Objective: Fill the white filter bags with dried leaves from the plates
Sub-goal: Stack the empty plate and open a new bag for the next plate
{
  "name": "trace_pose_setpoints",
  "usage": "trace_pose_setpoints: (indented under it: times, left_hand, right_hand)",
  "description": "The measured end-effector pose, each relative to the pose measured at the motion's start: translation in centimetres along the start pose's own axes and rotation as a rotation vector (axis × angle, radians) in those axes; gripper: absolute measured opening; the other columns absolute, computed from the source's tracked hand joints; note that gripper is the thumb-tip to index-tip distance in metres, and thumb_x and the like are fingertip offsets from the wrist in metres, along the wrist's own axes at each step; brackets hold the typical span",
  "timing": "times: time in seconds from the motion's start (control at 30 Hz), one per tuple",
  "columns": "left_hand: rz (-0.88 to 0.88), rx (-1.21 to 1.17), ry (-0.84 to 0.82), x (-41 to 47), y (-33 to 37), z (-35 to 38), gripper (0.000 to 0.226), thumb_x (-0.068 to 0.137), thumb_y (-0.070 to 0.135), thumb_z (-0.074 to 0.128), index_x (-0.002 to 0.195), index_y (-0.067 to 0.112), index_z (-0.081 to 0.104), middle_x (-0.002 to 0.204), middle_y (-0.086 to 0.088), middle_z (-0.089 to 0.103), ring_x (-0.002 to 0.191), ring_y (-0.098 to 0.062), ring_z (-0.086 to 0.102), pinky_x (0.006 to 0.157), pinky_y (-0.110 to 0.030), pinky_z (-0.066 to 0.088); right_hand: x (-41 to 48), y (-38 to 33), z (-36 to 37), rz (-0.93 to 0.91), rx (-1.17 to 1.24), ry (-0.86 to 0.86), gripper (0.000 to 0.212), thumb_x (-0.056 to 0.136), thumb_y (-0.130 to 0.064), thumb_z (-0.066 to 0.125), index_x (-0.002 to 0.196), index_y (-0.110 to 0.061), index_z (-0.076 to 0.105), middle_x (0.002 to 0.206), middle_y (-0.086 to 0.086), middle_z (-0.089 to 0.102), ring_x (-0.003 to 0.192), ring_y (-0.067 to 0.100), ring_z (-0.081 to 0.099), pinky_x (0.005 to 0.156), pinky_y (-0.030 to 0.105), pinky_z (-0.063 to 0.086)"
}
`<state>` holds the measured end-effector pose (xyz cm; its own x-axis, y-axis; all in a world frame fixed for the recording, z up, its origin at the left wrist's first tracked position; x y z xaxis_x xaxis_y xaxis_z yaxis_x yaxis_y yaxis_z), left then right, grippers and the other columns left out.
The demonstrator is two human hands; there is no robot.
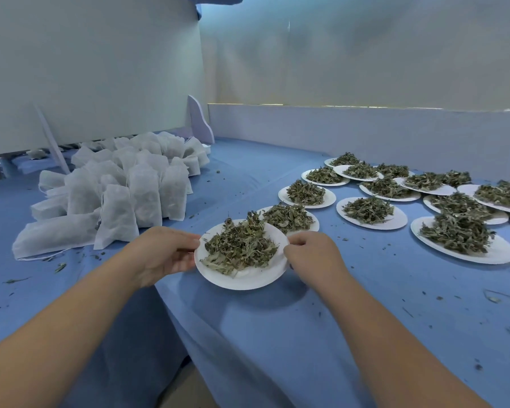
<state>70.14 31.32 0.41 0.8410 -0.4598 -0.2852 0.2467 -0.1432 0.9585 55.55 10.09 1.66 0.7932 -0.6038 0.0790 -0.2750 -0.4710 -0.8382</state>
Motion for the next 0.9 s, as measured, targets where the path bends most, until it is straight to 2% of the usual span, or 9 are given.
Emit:
trace_pose_setpoints:
  times: [0.03, 0.1, 0.2, 0.3, 0.37, 0.43, 0.6, 0.77, 0.9]
  left_hand:
    - [-0.011, -0.068, -0.025, -0.3, 0.0, 0.5, 0.017, 0.090, -0.004, 0.058, 0.103, -0.007, 0.068, 0.093, -0.017, 0.074, 0.065, -0.016, 0.070, 0.056, -0.024, 0.057]
    - [-0.033, -0.155, -0.088, -1.1, 0.1, 1.8, 0.019, 0.090, -0.003, 0.056, 0.104, -0.008, 0.068, 0.100, -0.018, 0.073, 0.072, -0.020, 0.072, 0.061, -0.029, 0.061]
    - [-0.069, -0.157, -0.182, -2.3, 0.0, 4.7, 0.022, 0.091, -0.001, 0.054, 0.110, -0.009, 0.064, 0.107, -0.021, 0.071, 0.080, -0.025, 0.073, 0.063, -0.033, 0.061]
    - [-0.071, -0.165, -0.243, -3.1, -0.1, 8.1, 0.022, 0.092, -0.004, 0.051, 0.109, -0.013, 0.061, 0.104, -0.025, 0.070, 0.076, -0.028, 0.074, 0.056, -0.032, 0.060]
    - [-0.069, -0.180, -0.277, -3.5, 0.0, 10.6, 0.021, 0.091, -0.005, 0.050, 0.107, -0.013, 0.061, 0.101, -0.025, 0.071, 0.073, -0.028, 0.074, 0.053, -0.032, 0.059]
    - [-0.069, -0.192, -0.318, -4.0, 0.2, 13.4, 0.020, 0.090, -0.005, 0.051, 0.106, -0.011, 0.062, 0.098, -0.023, 0.072, 0.072, -0.027, 0.074, 0.051, -0.031, 0.058]
    - [-0.063, -0.173, -0.447, -5.8, 0.5, 20.8, 0.028, 0.073, -0.002, 0.060, 0.100, -0.009, 0.065, 0.099, -0.025, 0.071, 0.071, -0.028, 0.074, 0.051, -0.032, 0.058]
    - [-0.081, -0.104, -0.592, -8.1, -1.1, 27.8, 0.039, 0.071, 0.003, 0.059, 0.106, -0.012, 0.064, 0.105, -0.027, 0.069, 0.079, -0.030, 0.074, 0.056, -0.036, 0.060]
    - [-0.101, -0.042, -0.740, -10.0, -2.9, 32.3, 0.029, 0.076, 0.006, 0.058, 0.098, -0.007, 0.072, 0.112, -0.026, 0.067, 0.092, -0.034, 0.071, 0.064, -0.040, 0.061]
  right_hand:
    - [-0.1, 0.1, -0.5, 0.022, 0.062, -0.002, 0.010, 0.070, 0.000, 0.045, 0.069, 0.004, 0.053, 0.066, 0.007, 0.039, 0.064, 0.016, 0.033, 0.061, 0.030, 0.024]
    - [-0.4, 0.7, -1.6, 0.068, 0.178, -0.014, 0.023, 0.071, 0.000, 0.046, 0.087, 0.011, 0.059, 0.068, 0.007, 0.046, 0.066, 0.017, 0.038, 0.064, 0.032, 0.027]
    - [-1.5, 1.9, -4.0, 0.128, 0.255, 0.009, 0.018, 0.076, 0.000, 0.050, 0.083, 0.006, 0.065, 0.064, 0.004, 0.055, 0.056, 0.016, 0.049, 0.060, 0.030, 0.036]
    - [-2.5, 2.8, -7.0, 0.153, 0.236, 0.016, 0.021, 0.076, -0.001, 0.049, 0.089, 0.008, 0.063, 0.065, 0.006, 0.060, 0.062, 0.018, 0.047, 0.062, 0.033, 0.034]
    - [-3.3, 3.5, -9.6, 0.163, 0.198, 0.024, 0.020, 0.077, -0.004, 0.051, 0.087, 0.003, 0.068, 0.067, 0.006, 0.063, 0.062, 0.020, 0.050, 0.059, 0.032, 0.037]
    - [-4.5, 4.5, -12.5, 0.182, 0.170, 0.041, 0.017, 0.081, -0.010, 0.055, 0.084, -0.006, 0.071, 0.073, 0.007, 0.067, 0.060, 0.017, 0.055, 0.057, 0.031, 0.041]
    - [-8.2, 7.6, -20.4, 0.159, 0.084, 0.124, 0.022, 0.088, -0.021, 0.058, 0.096, -0.004, 0.069, 0.095, 0.011, 0.068, 0.048, 0.002, 0.059, 0.054, 0.027, 0.043]
    - [-13.4, 12.3, -28.3, 0.187, 0.000, 0.237, 0.016, 0.089, -0.027, 0.061, 0.084, -0.017, 0.071, 0.077, -0.006, 0.069, 0.048, 0.000, 0.058, 0.051, 0.021, 0.043]
    - [-17.1, 16.0, -32.7, 0.263, -0.056, 0.226, 0.017, 0.089, -0.027, 0.064, 0.082, -0.014, 0.072, 0.067, -0.008, 0.068, 0.051, 0.004, 0.059, 0.048, 0.021, 0.043]
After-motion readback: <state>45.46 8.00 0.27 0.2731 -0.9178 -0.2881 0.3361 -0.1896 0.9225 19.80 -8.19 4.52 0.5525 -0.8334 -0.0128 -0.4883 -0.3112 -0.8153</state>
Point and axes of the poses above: each hand's wrist, its own x-axis towards the middle knuckle, its own z-axis out of the palm, y = z × x, the point moved 7 cm from there along x, towards the middle knuckle
